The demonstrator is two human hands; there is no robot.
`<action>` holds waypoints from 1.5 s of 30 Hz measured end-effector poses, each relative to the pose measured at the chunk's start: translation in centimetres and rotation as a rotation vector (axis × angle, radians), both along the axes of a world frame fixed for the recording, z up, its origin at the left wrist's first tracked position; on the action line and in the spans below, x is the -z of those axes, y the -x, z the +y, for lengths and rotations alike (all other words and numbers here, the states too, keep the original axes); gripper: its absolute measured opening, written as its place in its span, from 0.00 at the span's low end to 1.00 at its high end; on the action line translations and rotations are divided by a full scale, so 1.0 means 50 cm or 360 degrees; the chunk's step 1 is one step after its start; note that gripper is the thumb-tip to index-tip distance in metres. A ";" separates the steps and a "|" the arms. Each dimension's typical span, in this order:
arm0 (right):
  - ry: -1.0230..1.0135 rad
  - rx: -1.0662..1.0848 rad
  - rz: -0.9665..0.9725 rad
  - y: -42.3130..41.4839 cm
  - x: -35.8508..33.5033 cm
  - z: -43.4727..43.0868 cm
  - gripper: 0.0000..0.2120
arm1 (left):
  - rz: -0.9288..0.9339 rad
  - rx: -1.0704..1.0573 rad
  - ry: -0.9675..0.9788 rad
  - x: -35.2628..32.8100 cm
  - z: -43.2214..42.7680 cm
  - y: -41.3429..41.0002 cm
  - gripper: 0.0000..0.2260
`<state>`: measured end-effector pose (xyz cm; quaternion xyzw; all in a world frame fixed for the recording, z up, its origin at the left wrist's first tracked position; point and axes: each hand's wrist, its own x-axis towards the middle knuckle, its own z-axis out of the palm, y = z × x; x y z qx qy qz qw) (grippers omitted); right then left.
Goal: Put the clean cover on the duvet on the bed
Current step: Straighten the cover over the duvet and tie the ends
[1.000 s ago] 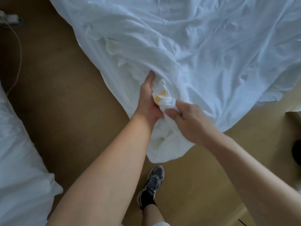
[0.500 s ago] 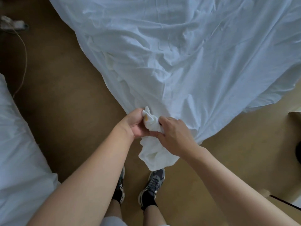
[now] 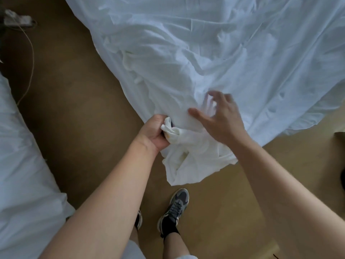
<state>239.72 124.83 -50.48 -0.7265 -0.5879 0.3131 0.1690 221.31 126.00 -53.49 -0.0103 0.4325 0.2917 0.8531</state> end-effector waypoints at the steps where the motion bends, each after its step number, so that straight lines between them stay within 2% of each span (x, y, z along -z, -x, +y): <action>1: 0.0182 -0.0119 -0.0095 0.003 0.009 0.030 0.30 | 0.0079 0.0056 -0.0061 0.006 0.004 0.000 0.14; 2: 0.0363 -0.0206 -0.0095 0.009 0.022 0.052 0.26 | 0.0157 0.0101 -0.0093 0.008 0.006 0.001 0.15; 4: 0.0504 -0.0266 0.0022 0.024 0.046 0.074 0.23 | 0.0316 0.0110 -0.0068 0.012 0.009 -0.003 0.17; 8: 0.0482 -0.0410 0.0066 0.042 0.068 0.072 0.17 | 0.0469 0.0053 -0.0057 0.024 0.014 0.003 0.17; 10: 0.0308 -0.0399 -0.0020 0.046 0.055 0.085 0.15 | 0.0481 0.0015 -0.0092 0.027 0.015 0.001 0.17; 13: -0.0226 -0.0055 -0.0256 0.013 0.010 0.148 0.15 | 0.0715 -0.0017 -0.0040 0.032 -0.009 0.010 0.12; 15: -0.0477 0.0384 -0.0254 -0.030 -0.028 0.210 0.17 | 0.0977 0.0199 -0.0012 0.043 -0.042 0.020 0.15; 17: -0.0545 0.0639 -0.0176 -0.049 -0.040 0.254 0.18 | 0.1124 0.0462 -0.0043 0.055 -0.061 0.018 0.17; 18: -0.0480 0.0617 -0.0143 -0.040 -0.033 0.259 0.18 | 0.1144 0.0475 -0.0025 0.058 -0.060 0.014 0.18; 22: -0.0152 0.0380 -0.0083 0.013 0.040 0.202 0.16 | 0.0930 0.0380 0.0105 0.048 -0.044 -0.011 0.13; 26: -0.0069 0.0508 -0.0075 -0.003 0.081 0.179 0.12 | 0.0859 0.0523 0.0232 0.062 -0.097 -0.018 0.25; 30: 0.0000 0.0470 -0.0071 -0.016 0.089 0.185 0.12 | 0.0380 0.0270 0.0267 0.075 -0.125 -0.041 0.31; 33: -0.0053 0.0415 -0.0064 -0.025 0.096 0.152 0.14 | 0.0182 0.0198 0.0099 0.062 -0.097 -0.084 0.37; 35: -0.0129 0.0433 -0.0075 -0.032 0.099 0.114 0.16 | 0.0276 0.0175 0.0029 0.052 -0.087 -0.123 0.32; 37: -0.0226 0.0564 -0.0089 -0.040 0.091 0.073 0.17 | 0.0427 0.0138 0.0032 0.044 -0.089 -0.154 0.22; 39: -0.0340 0.0605 -0.0027 -0.056 0.077 0.029 0.19 | 0.0456 0.0123 0.0035 0.042 -0.094 -0.167 0.15; 40: -0.0371 0.0480 0.0025 -0.065 0.069 0.003 0.20 | 0.0439 0.0104 0.0013 0.045 -0.097 -0.167 0.13; 43: -0.0247 -0.0189 0.0114 -0.090 0.049 -0.090 0.21 | 0.0388 -0.0034 -0.0020 0.054 -0.108 -0.146 0.13; 45: -0.0320 -0.0544 -0.0093 -0.101 0.058 -0.160 0.26 | 0.0327 -0.0123 0.0000 0.055 -0.119 -0.132 0.12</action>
